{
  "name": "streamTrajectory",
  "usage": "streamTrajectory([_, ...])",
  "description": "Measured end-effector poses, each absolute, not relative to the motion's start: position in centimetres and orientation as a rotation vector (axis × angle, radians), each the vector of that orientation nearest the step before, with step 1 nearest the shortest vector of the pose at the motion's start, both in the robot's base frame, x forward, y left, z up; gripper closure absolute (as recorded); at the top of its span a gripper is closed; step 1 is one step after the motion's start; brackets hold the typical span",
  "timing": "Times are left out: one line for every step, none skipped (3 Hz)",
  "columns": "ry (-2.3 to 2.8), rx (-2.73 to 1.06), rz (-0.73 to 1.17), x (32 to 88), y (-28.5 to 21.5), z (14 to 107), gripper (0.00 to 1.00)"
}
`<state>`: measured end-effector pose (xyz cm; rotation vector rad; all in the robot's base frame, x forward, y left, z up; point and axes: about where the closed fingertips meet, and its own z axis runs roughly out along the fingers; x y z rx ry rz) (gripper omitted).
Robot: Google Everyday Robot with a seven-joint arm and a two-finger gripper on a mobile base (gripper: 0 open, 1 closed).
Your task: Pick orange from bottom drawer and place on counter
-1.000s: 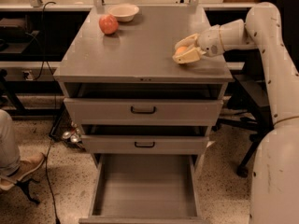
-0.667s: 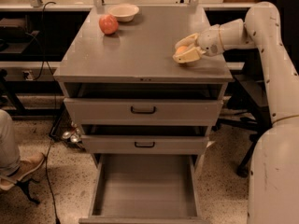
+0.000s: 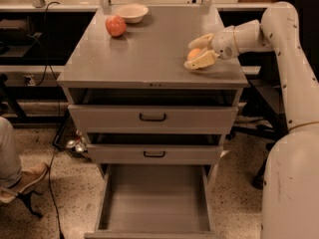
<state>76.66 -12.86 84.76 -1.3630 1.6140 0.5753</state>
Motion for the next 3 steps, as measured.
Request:
streamTrajectory([1.608, -1.338, 0.564, 76.7, -13.4, 85.1, 0.0])
streamTrajectory([1.602, -1.269, 0.52, 76.4, -15.1, 86.1, 0.0])
streamTrajectory([1.6, -1.144, 0.42, 74.3, -18.9, 88.5, 0.0])
